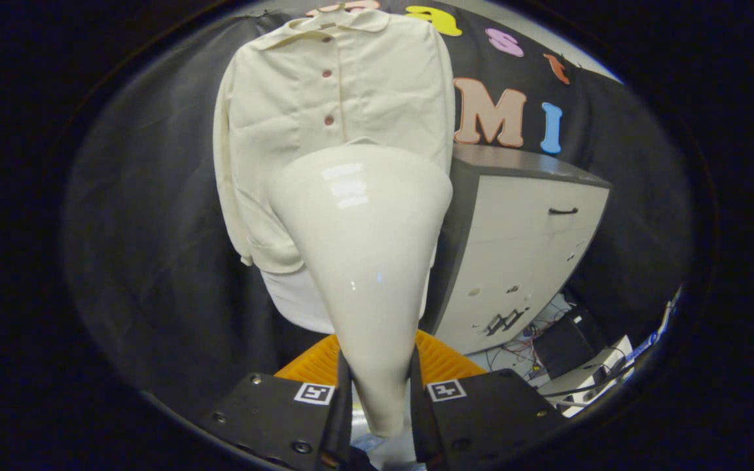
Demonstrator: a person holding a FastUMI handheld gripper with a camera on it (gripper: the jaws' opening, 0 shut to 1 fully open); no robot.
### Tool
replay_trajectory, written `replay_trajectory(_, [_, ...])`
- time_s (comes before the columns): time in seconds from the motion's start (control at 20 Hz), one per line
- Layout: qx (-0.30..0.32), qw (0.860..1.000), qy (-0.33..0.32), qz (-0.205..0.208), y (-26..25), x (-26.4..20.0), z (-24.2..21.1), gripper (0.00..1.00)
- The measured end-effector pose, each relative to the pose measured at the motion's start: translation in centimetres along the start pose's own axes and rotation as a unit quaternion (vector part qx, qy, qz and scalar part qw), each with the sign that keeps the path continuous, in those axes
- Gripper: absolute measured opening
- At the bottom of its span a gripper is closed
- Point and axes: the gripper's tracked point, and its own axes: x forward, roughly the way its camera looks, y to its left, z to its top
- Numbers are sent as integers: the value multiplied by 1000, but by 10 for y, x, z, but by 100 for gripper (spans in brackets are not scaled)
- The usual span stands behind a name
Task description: Iron the clothes twice with a garment steamer, once on the left side and once on the right side.
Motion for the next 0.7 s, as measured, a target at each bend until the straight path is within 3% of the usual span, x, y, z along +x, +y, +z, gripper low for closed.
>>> replay_trajectory(0.45, [2, 987, -160, 33, 8, -95, 131, 37])
replay_trajectory(0.7, [14, 973, -226, 38, -11, -153, 166, 36])
